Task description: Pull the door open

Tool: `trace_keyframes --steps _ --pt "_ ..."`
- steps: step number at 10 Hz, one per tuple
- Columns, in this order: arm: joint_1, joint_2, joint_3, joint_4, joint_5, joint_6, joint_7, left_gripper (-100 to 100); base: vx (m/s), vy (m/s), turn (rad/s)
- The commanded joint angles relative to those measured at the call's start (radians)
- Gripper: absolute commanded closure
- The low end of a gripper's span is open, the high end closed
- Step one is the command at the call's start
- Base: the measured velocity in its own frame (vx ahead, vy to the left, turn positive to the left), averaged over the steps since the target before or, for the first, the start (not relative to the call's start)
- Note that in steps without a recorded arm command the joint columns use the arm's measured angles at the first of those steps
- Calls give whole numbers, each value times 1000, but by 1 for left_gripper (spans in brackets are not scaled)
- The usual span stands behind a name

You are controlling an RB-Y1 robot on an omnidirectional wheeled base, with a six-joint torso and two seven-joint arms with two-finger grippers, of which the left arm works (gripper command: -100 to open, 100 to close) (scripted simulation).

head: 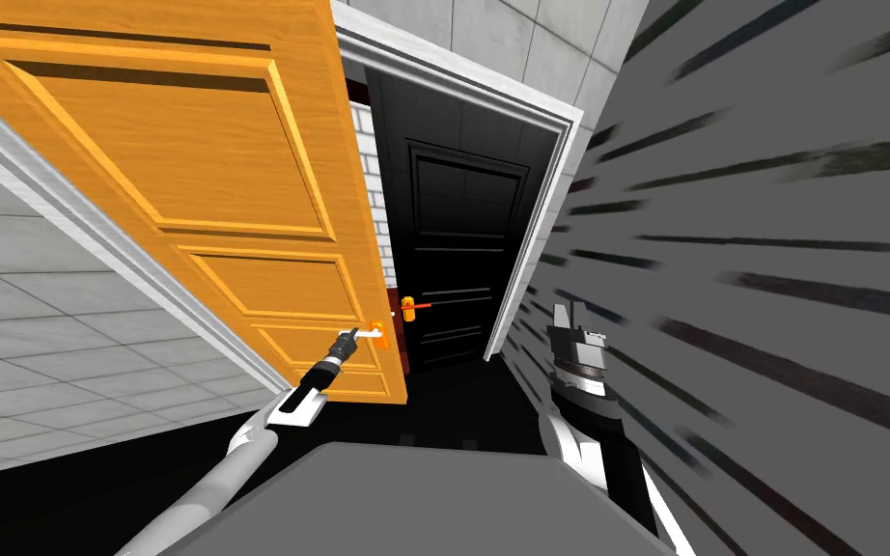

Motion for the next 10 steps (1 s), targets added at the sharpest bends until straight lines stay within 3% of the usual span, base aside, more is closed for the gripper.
trace_keyframes --steps 1,9,10 --pt "17 18 -16 -8 -1 -24 17 100 -127 31 -110" --pt "100 110 -95 -48 -5 -143 102 100 -190 71 -110" --pt "98 111 -75 -45 0 -126 94 100 -78 35 1"
